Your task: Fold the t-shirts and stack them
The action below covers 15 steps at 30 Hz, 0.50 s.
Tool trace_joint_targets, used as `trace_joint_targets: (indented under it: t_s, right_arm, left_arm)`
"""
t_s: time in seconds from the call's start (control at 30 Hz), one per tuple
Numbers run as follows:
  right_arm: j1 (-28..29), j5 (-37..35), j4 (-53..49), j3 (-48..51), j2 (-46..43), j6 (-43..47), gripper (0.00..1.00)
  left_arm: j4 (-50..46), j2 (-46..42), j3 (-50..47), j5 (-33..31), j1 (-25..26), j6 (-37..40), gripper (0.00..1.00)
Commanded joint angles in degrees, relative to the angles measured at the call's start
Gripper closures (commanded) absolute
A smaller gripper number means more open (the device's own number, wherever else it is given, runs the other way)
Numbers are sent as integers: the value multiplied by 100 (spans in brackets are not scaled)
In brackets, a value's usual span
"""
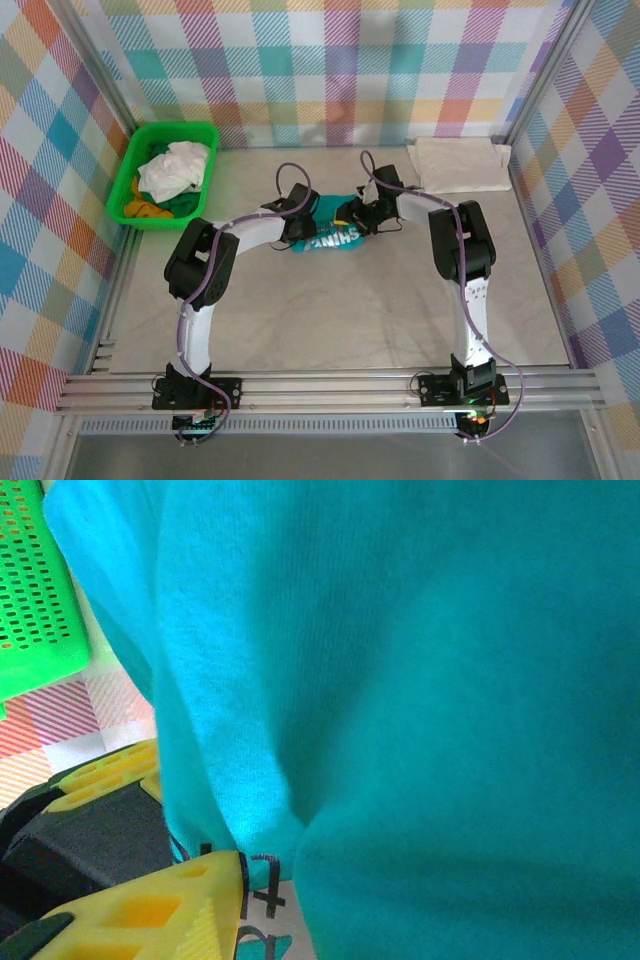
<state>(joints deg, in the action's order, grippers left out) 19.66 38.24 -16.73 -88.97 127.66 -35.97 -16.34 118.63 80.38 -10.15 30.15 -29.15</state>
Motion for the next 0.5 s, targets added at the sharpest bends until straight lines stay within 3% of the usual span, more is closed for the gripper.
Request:
trace_joint_targets:
  t_s: [0.0, 0.33, 0.47]
  right_arm:
    - [63, -45, -72, -166, 22, -110, 51]
    - [-122, -2048, -1438, -83, -1145, 735, 39]
    - [-206, -2435, -1671, -117, -1213, 791, 36]
  left_arm:
    - [-289, -4, -215, -4, -62, -73, 77]
    - [-397, -60, -163, -74, -87, 21, 77]
    - [-432, -54, -146, -102, -88, 49, 77]
